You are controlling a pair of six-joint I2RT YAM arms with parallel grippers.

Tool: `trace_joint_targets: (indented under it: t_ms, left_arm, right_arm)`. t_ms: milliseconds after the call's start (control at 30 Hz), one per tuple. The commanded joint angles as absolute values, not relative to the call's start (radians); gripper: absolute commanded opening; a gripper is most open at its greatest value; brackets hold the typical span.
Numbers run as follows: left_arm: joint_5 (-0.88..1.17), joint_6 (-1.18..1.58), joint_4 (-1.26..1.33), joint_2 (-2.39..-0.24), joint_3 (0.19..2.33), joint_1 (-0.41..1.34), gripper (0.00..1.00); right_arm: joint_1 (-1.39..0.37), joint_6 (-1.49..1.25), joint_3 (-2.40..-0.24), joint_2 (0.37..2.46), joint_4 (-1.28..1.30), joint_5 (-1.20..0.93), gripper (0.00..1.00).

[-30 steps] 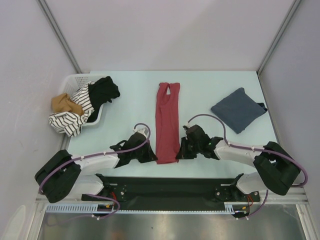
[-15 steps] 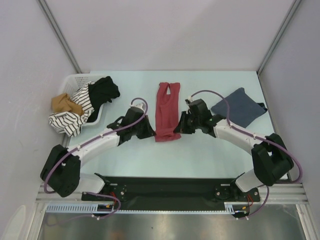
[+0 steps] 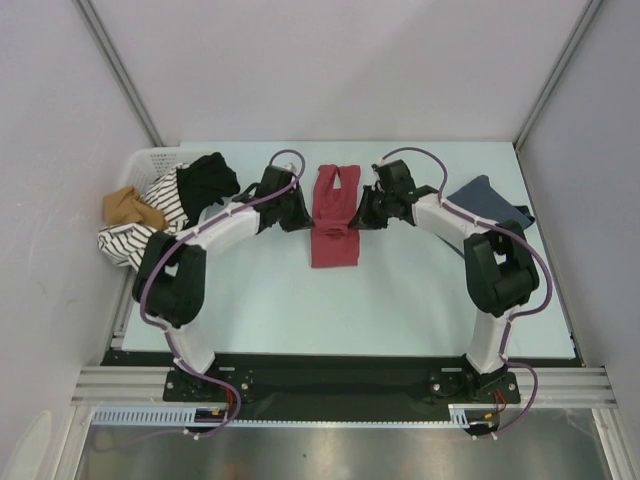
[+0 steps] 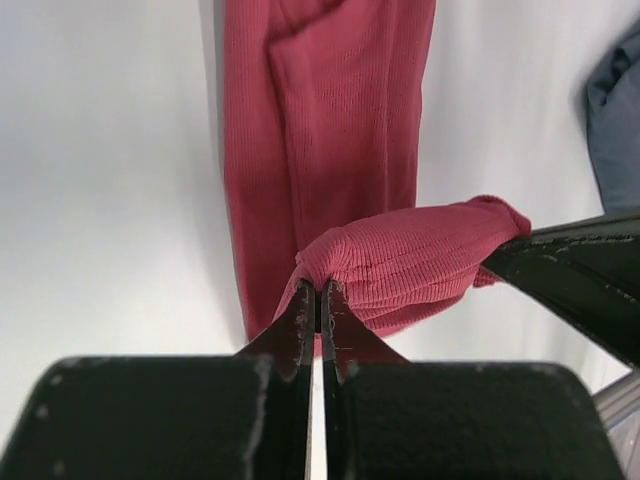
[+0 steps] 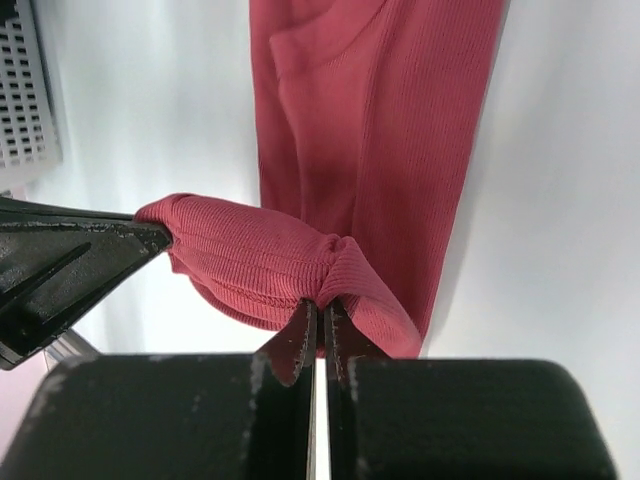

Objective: Fold and stack the tank tops
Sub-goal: Fold the tank top

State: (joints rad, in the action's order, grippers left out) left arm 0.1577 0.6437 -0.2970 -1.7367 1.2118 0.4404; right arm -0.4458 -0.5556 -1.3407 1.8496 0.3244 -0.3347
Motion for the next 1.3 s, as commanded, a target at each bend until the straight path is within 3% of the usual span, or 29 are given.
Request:
trace_joint_targets:
  t_ms: [0, 467, 500, 533, 567, 600, 667, 867, 967, 1067, 1267]
  left_arm:
    - [0.161, 0.598, -0.327, -1.807, 1.347, 0.425, 0.00]
    - [0.179, 0.603, -0.362, -2.032, 1.555, 0.380, 0.02]
    - [0.184, 0.601, -0.359, -2.043, 1.563, 0.376, 0.09]
    - [0.189, 0.598, -0.351, -2.061, 1.572, 0.373, 0.22]
    - [0.193, 0.592, -0.348, -2.072, 1.595, 0.370, 0.42]
    - [0.189, 0.591, -0.351, -2.080, 1.611, 0.364, 0.70]
    - [0.186, 0.580, -0.376, -2.086, 1.640, 0.361, 0.81]
    - [0.153, 0.555, -0.339, -1.930, 1.504, 0.357, 0.89]
    - [0.184, 0.560, -0.281, -1.833, 1.374, 0.365, 0.88]
    - [0.231, 0.565, -0.216, -1.757, 1.257, 0.377, 0.81]
    - [0.353, 0.581, -0.103, -1.720, 1.166, 0.434, 0.57]
  right_arm:
    - [-0.417, -0.531, -1.436, 1.908, 0.354, -0.351, 0.01]
    - [-0.368, -0.534, -1.677, 2.123, 0.380, -0.357, 0.08]
    - [-0.368, -0.538, -1.684, 2.129, 0.374, -0.357, 0.17]
    - [-0.365, -0.551, -1.689, 2.137, 0.367, -0.353, 0.25]
    - [-0.359, -0.558, -1.686, 2.137, 0.358, -0.327, 0.39]
    - [-0.356, -0.566, -1.680, 2.131, 0.341, -0.315, 0.69]
    - [-0.353, -0.569, -1.637, 2.096, 0.312, -0.292, 0.78]
    - [-0.345, -0.551, -1.448, 1.942, 0.209, -0.268, 0.77]
    - [-0.345, -0.537, -1.318, 1.870, 0.123, -0.325, 0.65]
    - [-0.353, -0.534, -1.212, 1.829, 0.060, -0.412, 0.57]
    - [-0.379, -0.525, -1.146, 1.822, -0.047, -0.546, 0.34]
